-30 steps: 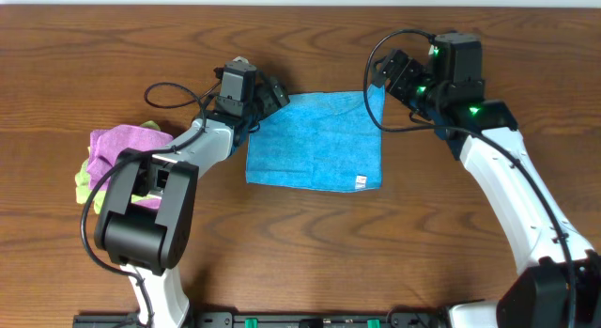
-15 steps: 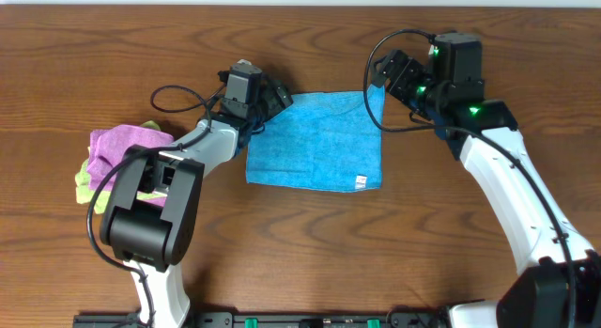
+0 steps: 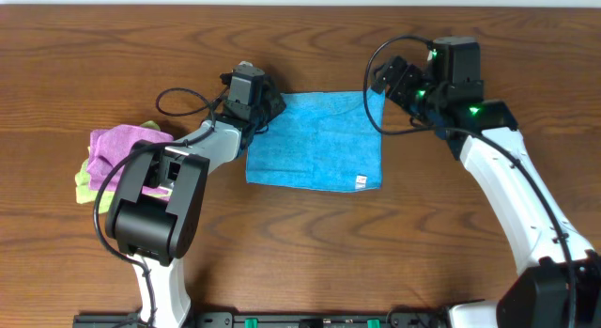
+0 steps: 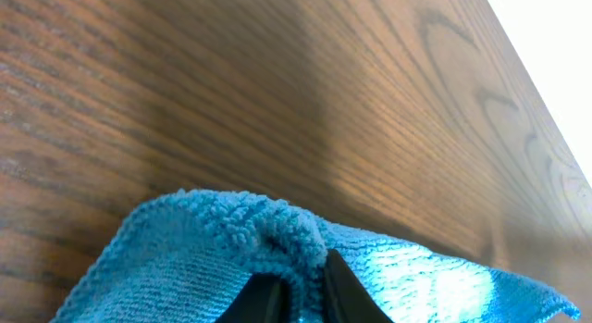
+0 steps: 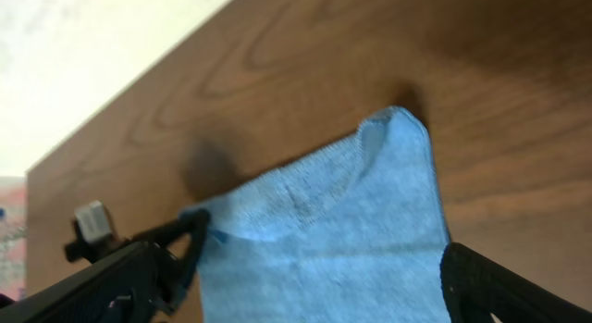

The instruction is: Fold the cloth

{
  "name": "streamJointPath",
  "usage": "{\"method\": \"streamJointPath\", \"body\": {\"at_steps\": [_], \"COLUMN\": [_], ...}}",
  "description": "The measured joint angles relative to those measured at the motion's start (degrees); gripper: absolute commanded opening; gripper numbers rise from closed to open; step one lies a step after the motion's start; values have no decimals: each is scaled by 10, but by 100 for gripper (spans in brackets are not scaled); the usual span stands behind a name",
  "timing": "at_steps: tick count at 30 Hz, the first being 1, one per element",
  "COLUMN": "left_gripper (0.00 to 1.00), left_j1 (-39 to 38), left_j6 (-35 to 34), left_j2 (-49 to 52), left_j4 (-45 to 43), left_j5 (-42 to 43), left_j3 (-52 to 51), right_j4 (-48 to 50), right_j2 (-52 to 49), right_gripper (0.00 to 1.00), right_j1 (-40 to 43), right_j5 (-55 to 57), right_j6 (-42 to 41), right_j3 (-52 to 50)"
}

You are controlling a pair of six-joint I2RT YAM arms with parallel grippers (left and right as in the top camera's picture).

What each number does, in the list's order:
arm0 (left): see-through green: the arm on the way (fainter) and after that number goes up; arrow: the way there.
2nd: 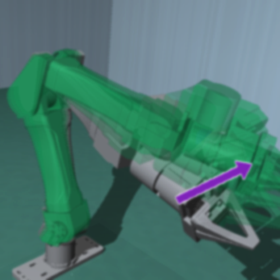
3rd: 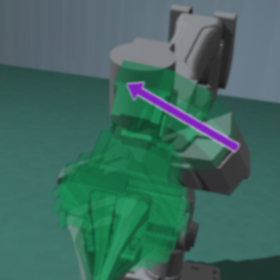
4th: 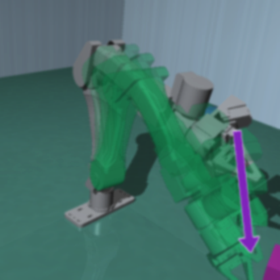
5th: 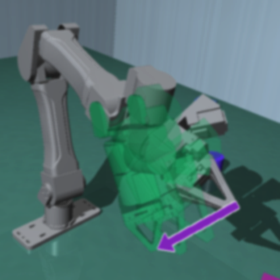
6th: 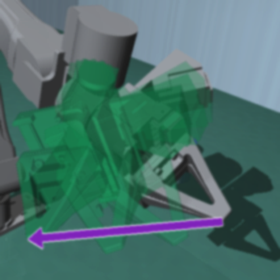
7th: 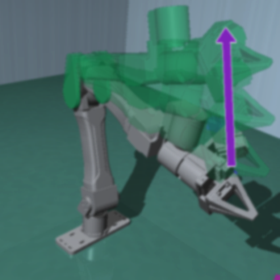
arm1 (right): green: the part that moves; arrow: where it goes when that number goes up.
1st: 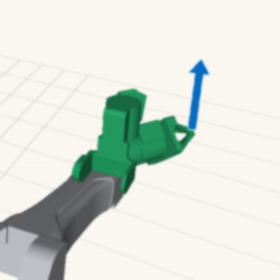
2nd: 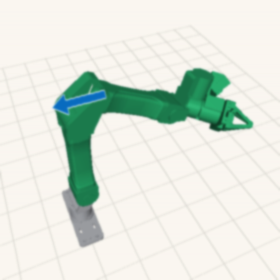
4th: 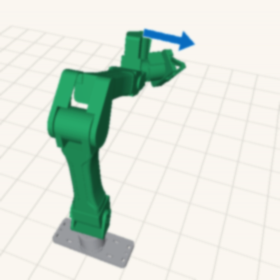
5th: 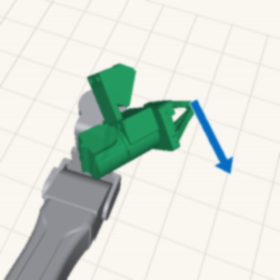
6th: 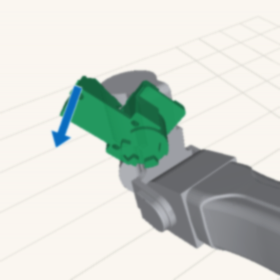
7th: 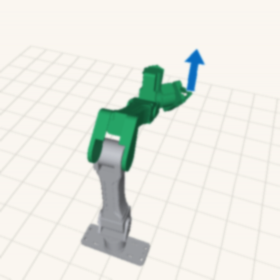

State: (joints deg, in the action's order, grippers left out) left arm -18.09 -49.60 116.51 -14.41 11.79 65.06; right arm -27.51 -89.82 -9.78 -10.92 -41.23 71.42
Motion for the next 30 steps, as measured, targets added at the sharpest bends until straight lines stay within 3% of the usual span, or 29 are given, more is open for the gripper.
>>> {"method": "streamJointPath", "body": {"at_steps": [10,23,30], "left_gripper": [15,35,37], "left_j1": [0,0,0], "left_j6": [-1,-11,-12], "left_j2": [0,0,0], "left_j4": [-70,-93,-111], "left_j5": [-16,-139,-196], "left_j3": [0,0,0], "right_j4": [-73,-98,-115], "right_j2": [0,0,0], "right_gripper": [93,93,92], "right_j1": [-65,-112,-137], "right_j5": [-9,-11,-11], "right_j6": [53,102,105], "right_j3": [0,0,0]}}
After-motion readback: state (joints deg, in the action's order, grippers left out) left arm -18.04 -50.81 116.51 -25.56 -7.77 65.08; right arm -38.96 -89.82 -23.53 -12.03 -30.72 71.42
